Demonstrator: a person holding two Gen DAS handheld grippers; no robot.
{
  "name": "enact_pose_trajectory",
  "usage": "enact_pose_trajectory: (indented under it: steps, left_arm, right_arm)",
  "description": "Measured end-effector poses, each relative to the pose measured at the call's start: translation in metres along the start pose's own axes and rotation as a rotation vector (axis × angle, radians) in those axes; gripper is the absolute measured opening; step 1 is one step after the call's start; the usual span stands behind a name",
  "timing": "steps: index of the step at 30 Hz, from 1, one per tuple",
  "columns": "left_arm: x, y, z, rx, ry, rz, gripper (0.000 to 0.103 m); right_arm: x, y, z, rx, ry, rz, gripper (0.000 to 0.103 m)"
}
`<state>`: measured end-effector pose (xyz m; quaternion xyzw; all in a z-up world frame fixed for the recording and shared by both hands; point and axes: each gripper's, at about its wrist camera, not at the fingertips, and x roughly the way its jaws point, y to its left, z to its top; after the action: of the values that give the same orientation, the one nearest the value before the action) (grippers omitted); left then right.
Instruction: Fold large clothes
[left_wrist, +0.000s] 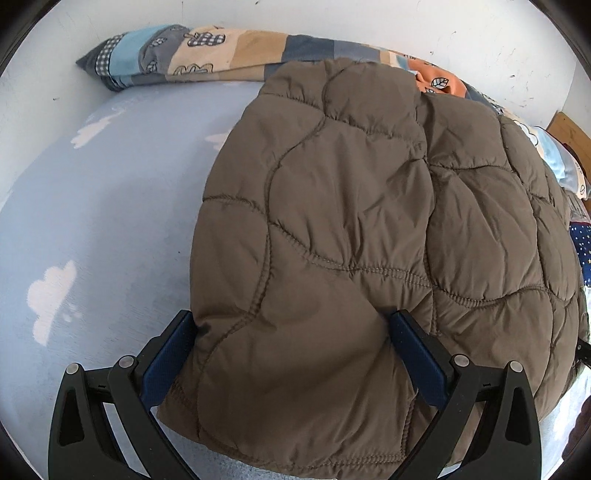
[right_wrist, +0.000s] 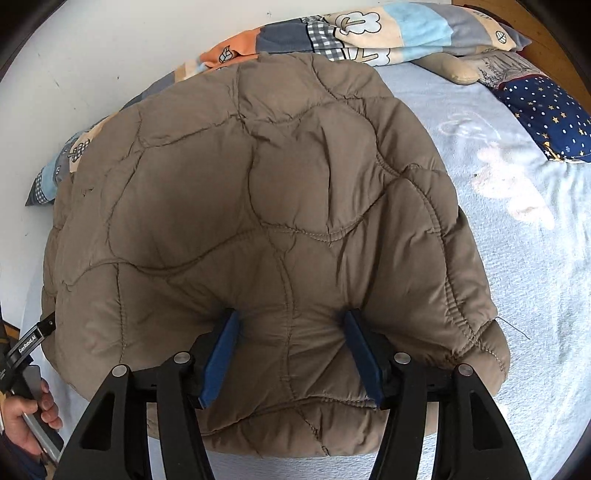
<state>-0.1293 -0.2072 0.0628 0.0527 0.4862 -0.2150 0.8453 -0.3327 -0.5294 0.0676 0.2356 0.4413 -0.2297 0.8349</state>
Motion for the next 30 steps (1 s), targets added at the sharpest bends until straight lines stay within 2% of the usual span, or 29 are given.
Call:
enact_pose_trajectory:
  steps: [11, 16, 20, 23, 30]
  left_arm:
    - [-0.028, 0.002, 0.003, 0.002, -0.042, -0.001, 0.103]
    - [-0.055, 0.004, 0.007, 0.033, -0.130, 0.031, 0.103]
    - [-0.064, 0.009, 0.010, 0.031, -0.156, 0.047, 0.103]
    - [-0.063, 0.012, 0.010, 0.030, -0.148, 0.060, 0.103]
    - [-0.039, 0.010, 0.003, 0.081, -0.050, 0.104, 0.103]
  right_arm:
    - [-0.024, 0.009, 0.000, 0.010, -0.007, 0.007, 0.068]
    - [-0.056, 0.020, -0.002, -0.032, -0.113, 0.066, 0.068]
    - [-0.072, 0.039, -0.008, -0.112, -0.190, 0.100, 0.068]
    - [-0.073, 0.057, -0.013, -0.162, -0.211, 0.121, 0.068]
    - [-0.040, 0.077, -0.022, -0.202, -0.111, 0.126, 0.068]
